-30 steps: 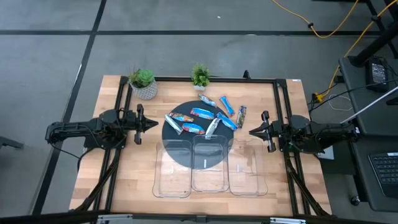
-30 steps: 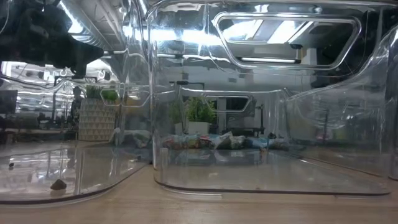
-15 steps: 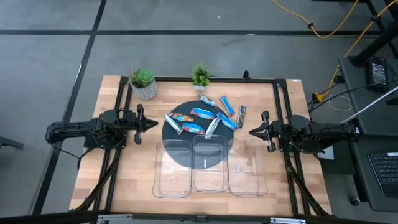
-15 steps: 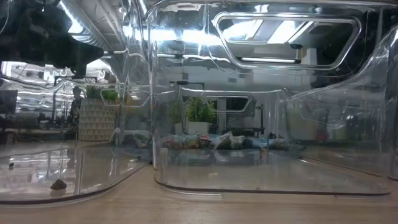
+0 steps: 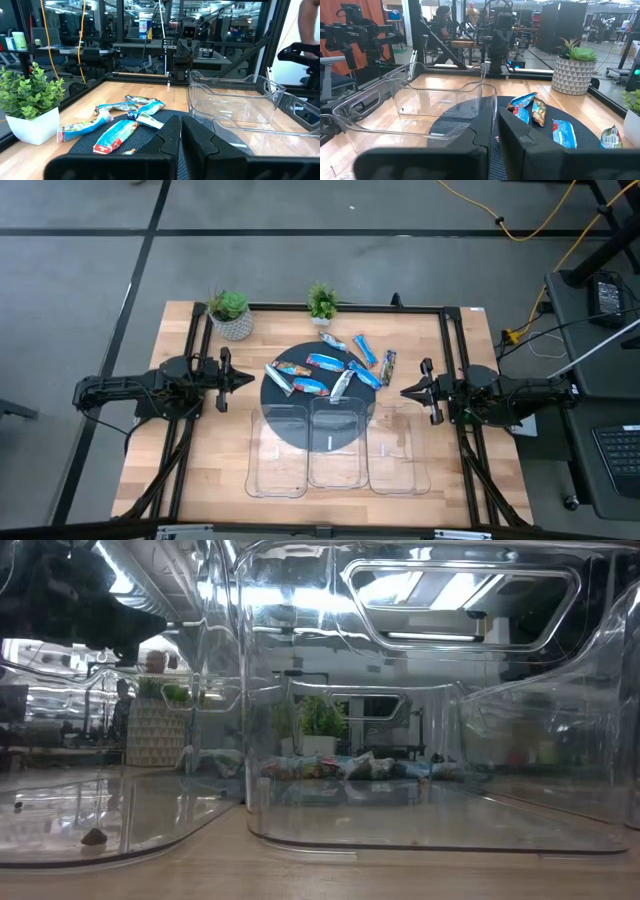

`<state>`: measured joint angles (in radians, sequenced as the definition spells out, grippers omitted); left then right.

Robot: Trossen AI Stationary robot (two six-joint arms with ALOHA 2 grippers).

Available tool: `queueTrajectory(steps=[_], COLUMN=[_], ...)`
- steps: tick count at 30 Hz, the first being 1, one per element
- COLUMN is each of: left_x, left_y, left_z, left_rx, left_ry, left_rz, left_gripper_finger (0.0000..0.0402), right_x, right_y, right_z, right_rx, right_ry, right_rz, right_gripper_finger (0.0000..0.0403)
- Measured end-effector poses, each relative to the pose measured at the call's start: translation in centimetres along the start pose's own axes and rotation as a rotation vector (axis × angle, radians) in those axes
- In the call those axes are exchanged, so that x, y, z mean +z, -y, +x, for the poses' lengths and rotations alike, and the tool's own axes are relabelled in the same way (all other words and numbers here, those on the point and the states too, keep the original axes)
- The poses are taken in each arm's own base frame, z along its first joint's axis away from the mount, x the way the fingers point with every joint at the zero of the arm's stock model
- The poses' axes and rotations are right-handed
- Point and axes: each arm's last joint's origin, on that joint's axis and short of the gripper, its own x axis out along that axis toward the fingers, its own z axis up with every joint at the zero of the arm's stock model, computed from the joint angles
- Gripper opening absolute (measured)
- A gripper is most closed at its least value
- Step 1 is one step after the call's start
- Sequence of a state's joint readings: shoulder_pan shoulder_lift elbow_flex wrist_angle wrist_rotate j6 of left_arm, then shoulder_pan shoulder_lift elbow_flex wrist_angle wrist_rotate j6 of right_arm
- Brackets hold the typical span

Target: Pick and place Granola Bars by type

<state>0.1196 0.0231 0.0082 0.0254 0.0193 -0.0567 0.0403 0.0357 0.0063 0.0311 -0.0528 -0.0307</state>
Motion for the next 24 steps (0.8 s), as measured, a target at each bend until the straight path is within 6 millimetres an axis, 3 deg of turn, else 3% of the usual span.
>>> queueTrajectory(steps=[24], left_x=[0.02], left_y=[0.0], left_z=[0.0], left_rx=[0.0], left_ry=[0.001], left_rz=[0.0], left_gripper_finger=[0.0009], right_x=[0.0], right_y=[0.0], right_z=[0.0], right_rx=[0.0], right_ry=[0.0], right_rz=[-0.001], right_gripper_finger=[0.0032])
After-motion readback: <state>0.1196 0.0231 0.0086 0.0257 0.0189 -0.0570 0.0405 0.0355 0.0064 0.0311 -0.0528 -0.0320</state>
